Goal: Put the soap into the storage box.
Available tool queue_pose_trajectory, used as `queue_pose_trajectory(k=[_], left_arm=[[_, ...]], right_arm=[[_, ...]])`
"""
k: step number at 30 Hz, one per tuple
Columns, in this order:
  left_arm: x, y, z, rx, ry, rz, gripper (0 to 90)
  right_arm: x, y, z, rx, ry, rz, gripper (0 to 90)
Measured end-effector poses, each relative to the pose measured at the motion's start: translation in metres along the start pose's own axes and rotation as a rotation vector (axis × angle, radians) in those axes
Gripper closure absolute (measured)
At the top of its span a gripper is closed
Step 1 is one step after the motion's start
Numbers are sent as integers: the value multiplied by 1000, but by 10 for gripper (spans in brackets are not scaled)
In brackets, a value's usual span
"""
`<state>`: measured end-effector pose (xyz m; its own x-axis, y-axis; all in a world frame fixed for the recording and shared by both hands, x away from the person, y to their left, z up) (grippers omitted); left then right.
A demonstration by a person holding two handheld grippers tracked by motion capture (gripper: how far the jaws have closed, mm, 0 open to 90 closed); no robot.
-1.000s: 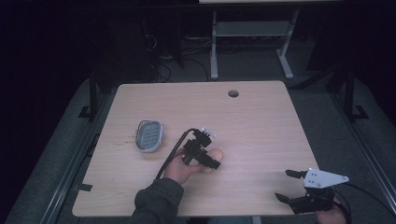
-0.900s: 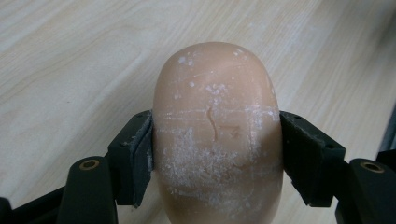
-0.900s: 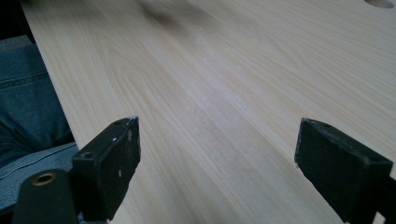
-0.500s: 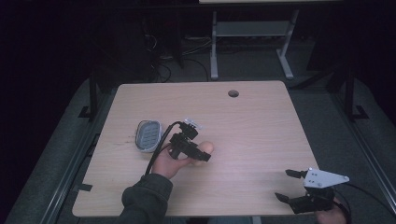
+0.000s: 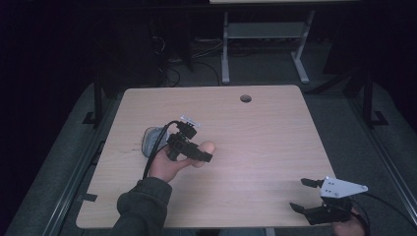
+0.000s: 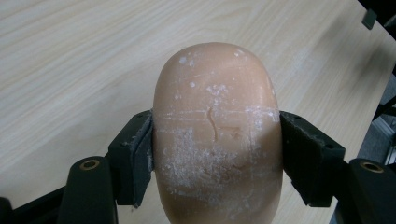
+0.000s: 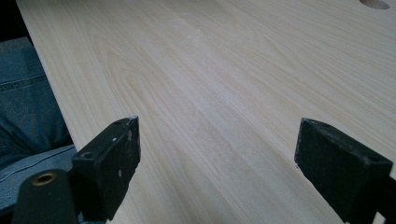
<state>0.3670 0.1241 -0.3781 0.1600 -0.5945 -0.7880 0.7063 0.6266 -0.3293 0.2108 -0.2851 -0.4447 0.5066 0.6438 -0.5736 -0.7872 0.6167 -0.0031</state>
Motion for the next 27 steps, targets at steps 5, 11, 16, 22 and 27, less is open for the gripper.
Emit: queue_pose_trajectory(k=[5,11,16,22,27], left_arm=[[-11,12,2,-26,-16,7,319],[-19,20,4,-48,-24,10,319],[-23,27,4,-64,-30,24,319],[-33,34,4,-79,-32,41,319],[-43,43,3,-96,-41,62,319]], right_arm=[[0,-1,0,1,-1,0,138],[0,-1,0,3,-2,1,138],[0,-1,-1,0,-1,0,138],[0,-2,-1,4,-2,2,138],[0,-2,-1,4,-3,4,138]])
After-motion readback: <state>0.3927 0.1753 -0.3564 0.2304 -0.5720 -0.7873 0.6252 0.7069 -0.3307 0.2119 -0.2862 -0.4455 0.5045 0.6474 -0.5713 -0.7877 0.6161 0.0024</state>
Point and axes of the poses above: each handheld gripper's, and its own axes: x roughly forward along the jaws, z roughly out of its top, y roughly to its left, the point moved 1 cm from there along x, roughly forward along the jaws
